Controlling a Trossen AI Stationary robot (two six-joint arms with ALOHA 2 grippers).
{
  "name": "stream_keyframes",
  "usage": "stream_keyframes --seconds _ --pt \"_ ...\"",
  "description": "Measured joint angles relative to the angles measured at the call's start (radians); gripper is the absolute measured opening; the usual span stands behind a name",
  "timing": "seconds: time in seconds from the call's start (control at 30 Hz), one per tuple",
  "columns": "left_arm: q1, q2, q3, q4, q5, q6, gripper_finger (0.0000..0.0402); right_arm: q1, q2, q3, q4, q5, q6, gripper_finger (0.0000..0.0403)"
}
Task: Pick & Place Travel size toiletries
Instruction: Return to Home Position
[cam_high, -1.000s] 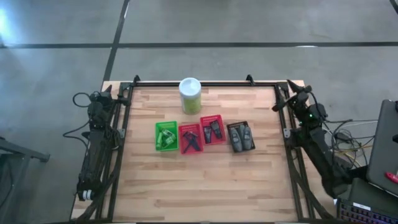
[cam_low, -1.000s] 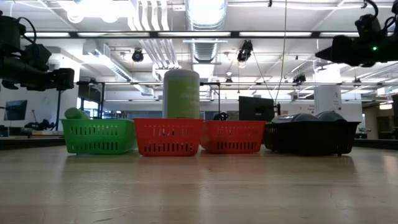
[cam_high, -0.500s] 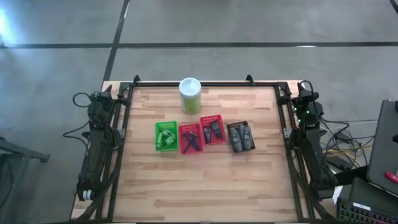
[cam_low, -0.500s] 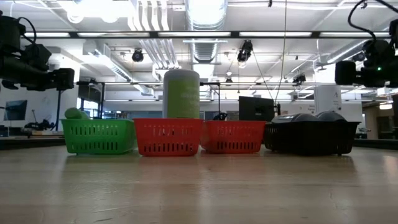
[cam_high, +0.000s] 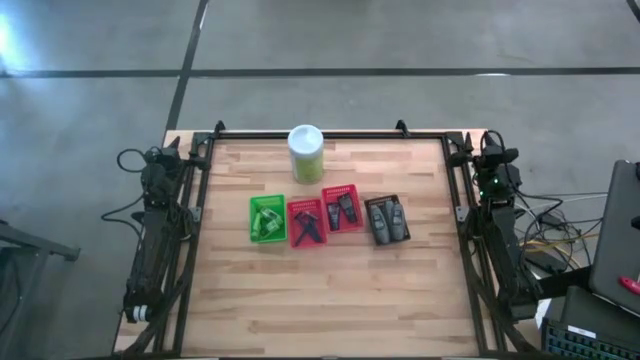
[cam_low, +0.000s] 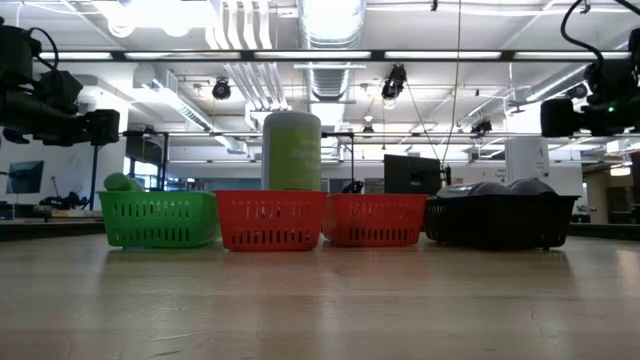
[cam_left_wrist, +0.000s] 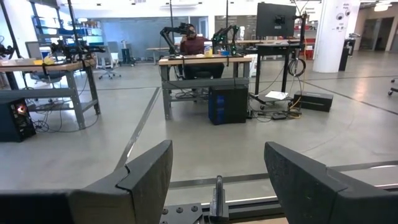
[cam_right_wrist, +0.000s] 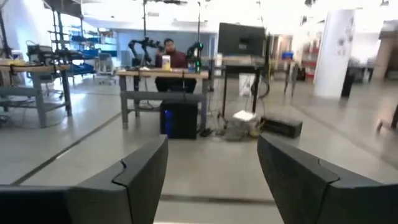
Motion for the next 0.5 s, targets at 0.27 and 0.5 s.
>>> stream_keyframes --seconds 0.27,0.5 --pt "0.000 0.000 0.000 0.000 0.000 0.000 0.0259 0.000 0.001 0.000 -0.071 0.009 0.047 0.0229" --pt "0.000 0.000 0.000 0.000 0.000 0.000 0.0259 0.000 0.001 0.000 -0.075 0.009 0.103 0.0223"
